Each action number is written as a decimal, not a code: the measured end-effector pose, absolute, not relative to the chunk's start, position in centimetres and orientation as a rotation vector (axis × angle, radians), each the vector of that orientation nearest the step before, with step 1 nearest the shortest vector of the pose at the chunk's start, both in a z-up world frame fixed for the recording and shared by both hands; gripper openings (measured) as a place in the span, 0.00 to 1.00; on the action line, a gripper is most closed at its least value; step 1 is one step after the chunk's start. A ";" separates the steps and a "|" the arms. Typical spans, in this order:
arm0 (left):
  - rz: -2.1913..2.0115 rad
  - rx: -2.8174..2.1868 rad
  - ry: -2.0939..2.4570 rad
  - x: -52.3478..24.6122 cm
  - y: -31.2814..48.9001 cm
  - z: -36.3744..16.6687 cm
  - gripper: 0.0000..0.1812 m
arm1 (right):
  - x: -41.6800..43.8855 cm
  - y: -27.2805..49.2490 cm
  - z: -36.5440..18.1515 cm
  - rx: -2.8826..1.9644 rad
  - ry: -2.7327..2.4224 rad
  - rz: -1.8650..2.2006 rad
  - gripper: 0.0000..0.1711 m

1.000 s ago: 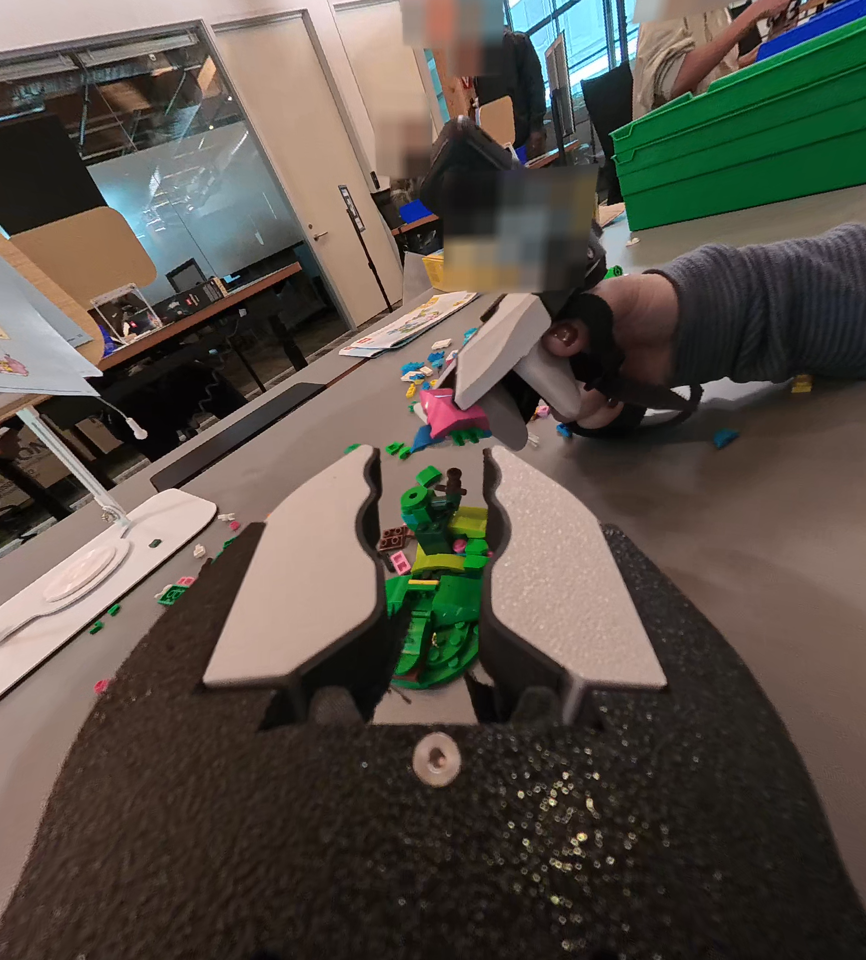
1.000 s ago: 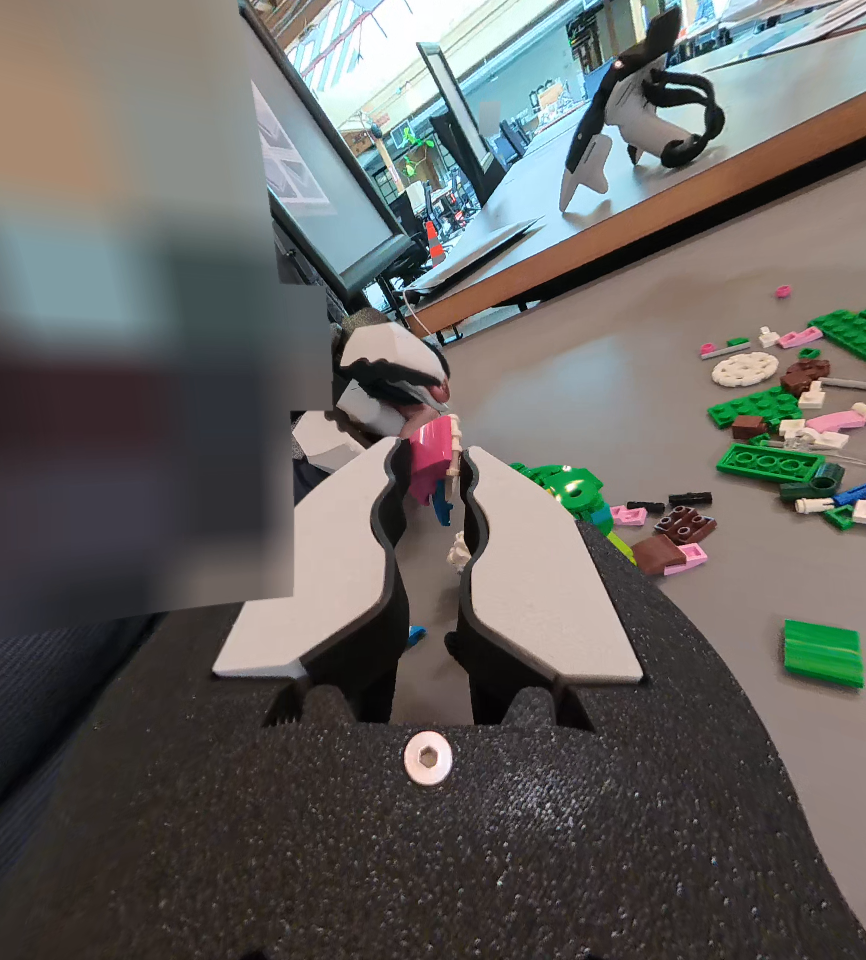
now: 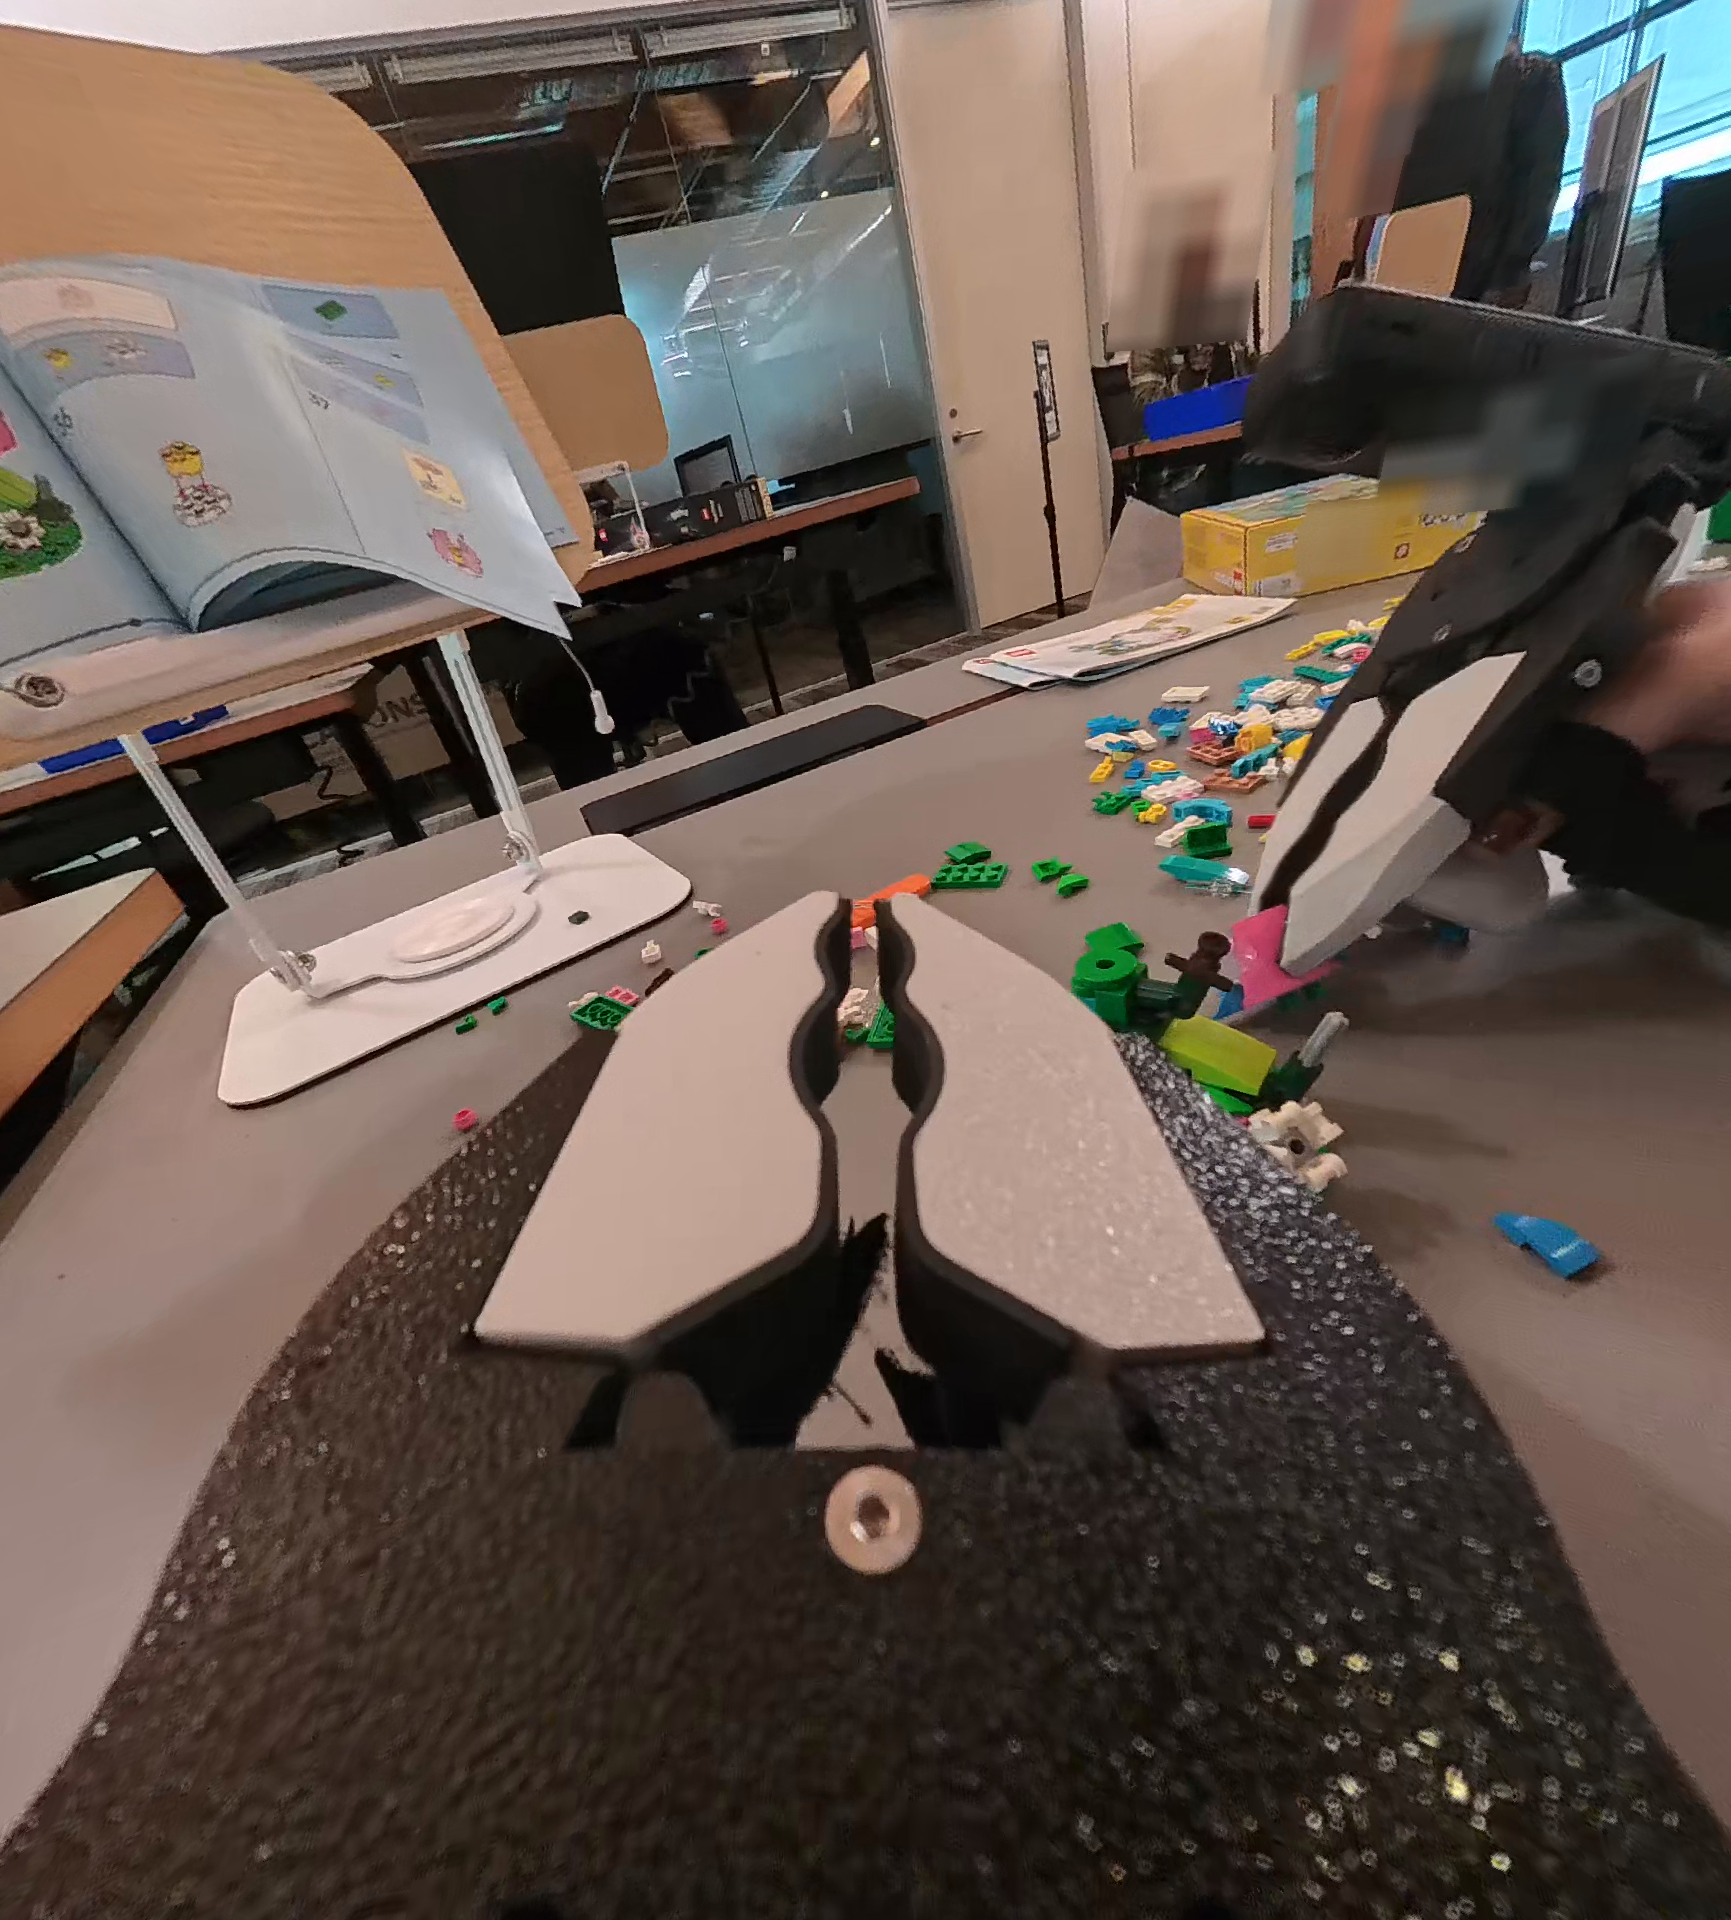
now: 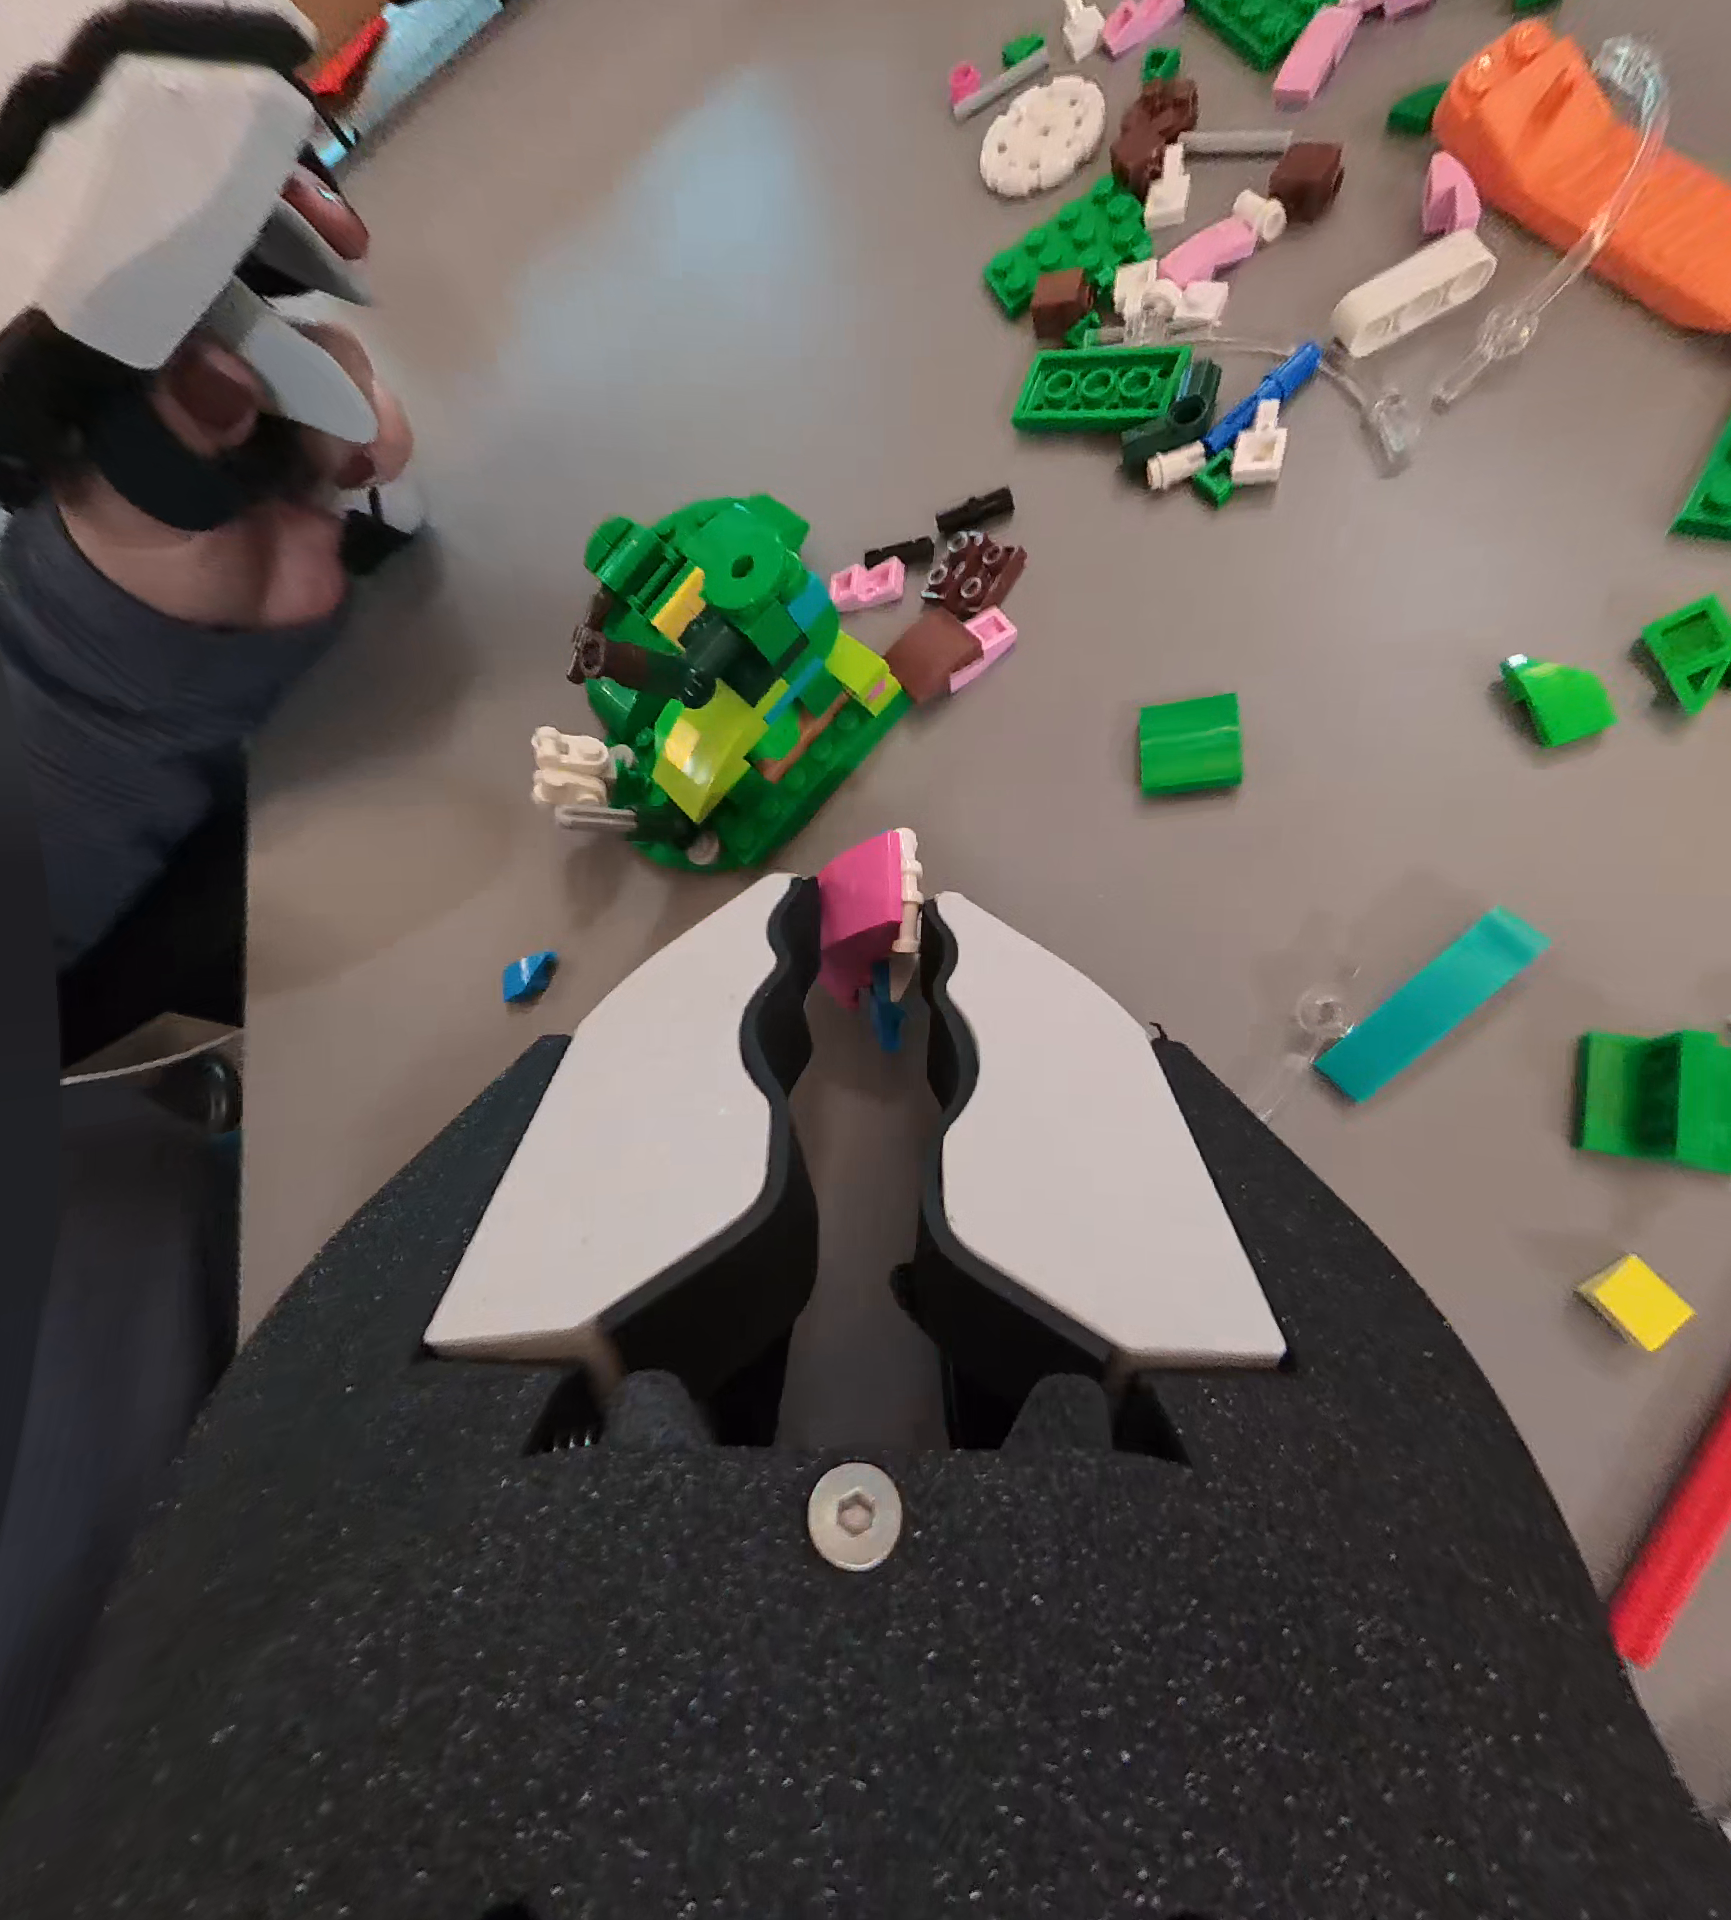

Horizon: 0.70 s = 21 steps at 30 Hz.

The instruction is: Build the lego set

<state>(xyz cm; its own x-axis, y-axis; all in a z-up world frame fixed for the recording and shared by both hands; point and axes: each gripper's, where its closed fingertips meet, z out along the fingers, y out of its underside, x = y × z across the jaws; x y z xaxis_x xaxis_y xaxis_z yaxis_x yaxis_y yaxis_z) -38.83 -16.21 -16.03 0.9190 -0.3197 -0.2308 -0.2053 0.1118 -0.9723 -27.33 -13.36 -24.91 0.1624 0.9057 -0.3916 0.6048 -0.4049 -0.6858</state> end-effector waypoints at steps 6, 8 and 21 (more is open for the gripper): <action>-0.078 -1.484 0.465 -38.5 -16.1 -16.3 0.02 | -27.1 -12.7 -25.0 -2.075 -1.424 1.053 0.15; -0.070 -1.489 0.475 -38.4 -16.1 -16.4 0.02 | -27.1 -12.4 -24.9 -2.050 -1.433 1.012 0.17; -0.067 -1.510 0.523 -37.8 -16.0 -16.9 0.01 | -30.2 -15.3 -21.1 -1.382 -1.697 0.716 0.19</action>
<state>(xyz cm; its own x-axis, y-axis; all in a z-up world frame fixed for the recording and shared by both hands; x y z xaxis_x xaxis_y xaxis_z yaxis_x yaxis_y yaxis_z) -37.80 -16.03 -16.94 0.8884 -0.3590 -0.2861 -0.2756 0.0811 -0.9578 -30.24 -15.26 -21.11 -0.0670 0.9693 0.2365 0.5066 0.2373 -0.8289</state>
